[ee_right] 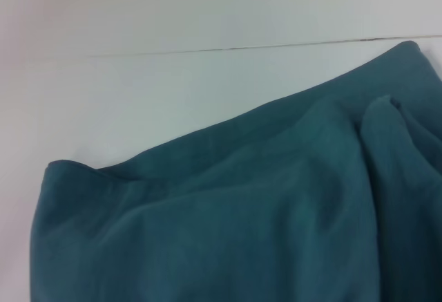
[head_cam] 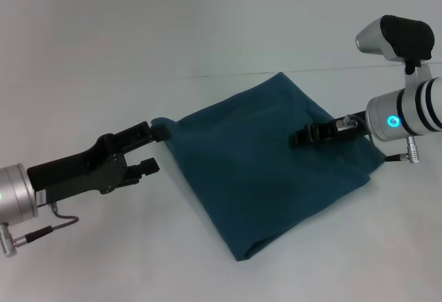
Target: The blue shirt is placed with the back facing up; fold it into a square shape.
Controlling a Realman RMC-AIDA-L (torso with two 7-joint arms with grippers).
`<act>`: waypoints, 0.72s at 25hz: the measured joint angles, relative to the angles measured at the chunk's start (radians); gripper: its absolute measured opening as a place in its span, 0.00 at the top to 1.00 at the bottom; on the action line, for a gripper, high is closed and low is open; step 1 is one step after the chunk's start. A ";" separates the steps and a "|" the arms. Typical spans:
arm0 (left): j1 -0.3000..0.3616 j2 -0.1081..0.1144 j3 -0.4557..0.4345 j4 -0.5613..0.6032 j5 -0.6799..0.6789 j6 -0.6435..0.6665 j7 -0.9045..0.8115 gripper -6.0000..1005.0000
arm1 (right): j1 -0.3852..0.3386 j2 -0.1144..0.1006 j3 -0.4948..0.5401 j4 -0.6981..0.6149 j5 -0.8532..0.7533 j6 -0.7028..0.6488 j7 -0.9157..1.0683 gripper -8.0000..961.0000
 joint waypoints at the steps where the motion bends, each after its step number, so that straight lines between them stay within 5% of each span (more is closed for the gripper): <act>1: 0.000 0.000 0.000 0.000 0.000 0.000 0.000 0.06 | 0.000 0.000 0.000 0.000 0.000 0.000 0.000 0.60; 4: 0.000 0.000 -0.004 0.000 0.000 0.000 0.000 0.06 | 0.000 0.000 0.000 -0.002 0.000 0.000 0.000 0.85; 18: 0.001 0.001 -0.014 0.000 0.000 0.002 0.001 0.06 | 0.008 0.010 -0.027 -0.179 -0.005 -0.102 0.045 0.92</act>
